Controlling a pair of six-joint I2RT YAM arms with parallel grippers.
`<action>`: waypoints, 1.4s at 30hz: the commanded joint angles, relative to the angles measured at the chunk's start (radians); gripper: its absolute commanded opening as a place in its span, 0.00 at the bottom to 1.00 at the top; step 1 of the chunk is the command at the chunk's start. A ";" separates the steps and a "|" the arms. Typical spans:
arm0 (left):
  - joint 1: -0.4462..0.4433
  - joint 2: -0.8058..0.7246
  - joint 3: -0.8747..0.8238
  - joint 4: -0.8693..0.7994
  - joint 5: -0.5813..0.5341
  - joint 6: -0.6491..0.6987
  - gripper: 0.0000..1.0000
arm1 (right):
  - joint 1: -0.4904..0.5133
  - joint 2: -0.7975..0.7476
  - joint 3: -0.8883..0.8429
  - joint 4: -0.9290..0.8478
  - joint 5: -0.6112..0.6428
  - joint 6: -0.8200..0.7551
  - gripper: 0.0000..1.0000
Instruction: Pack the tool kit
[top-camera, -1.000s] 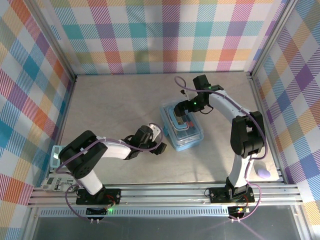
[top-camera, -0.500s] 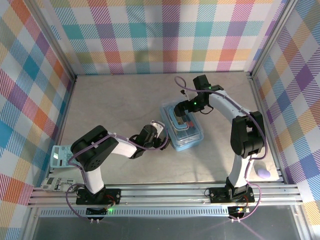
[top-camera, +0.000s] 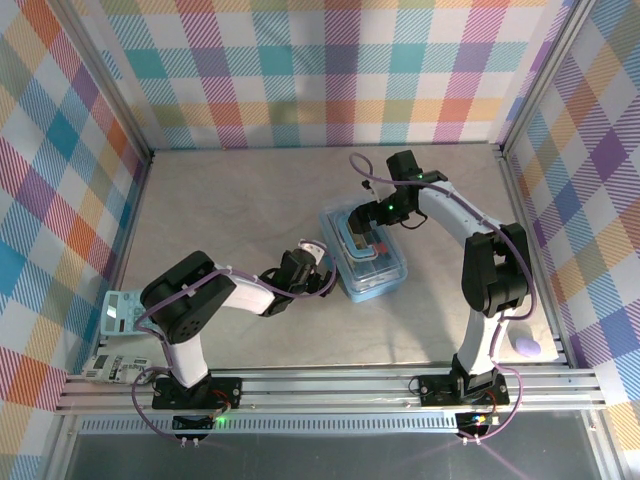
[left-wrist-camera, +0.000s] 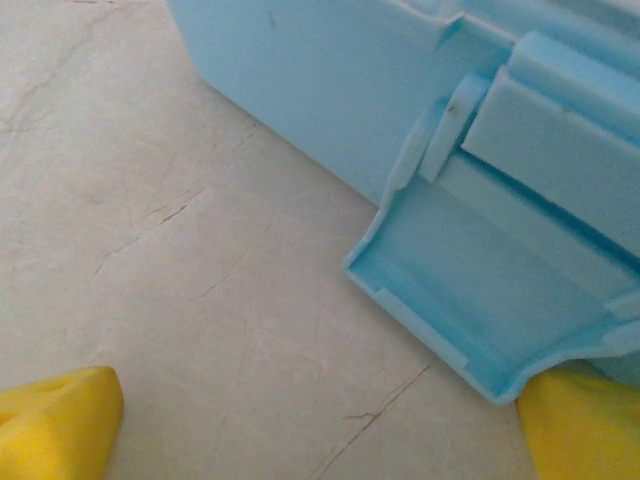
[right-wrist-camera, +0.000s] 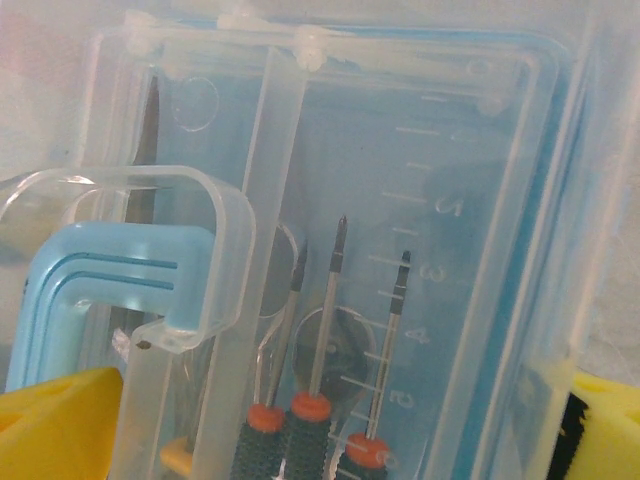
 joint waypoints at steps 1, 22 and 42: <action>0.032 -0.044 0.001 -0.068 -0.137 -0.018 1.00 | 0.013 -0.010 -0.044 -0.092 -0.053 0.004 0.99; 0.033 -0.225 0.030 -0.202 -0.163 0.036 1.00 | 0.014 -0.024 -0.086 -0.065 -0.074 0.014 0.99; 0.038 -0.274 0.042 -0.216 -0.182 0.064 1.00 | 0.013 -0.039 -0.115 -0.049 -0.096 0.026 0.99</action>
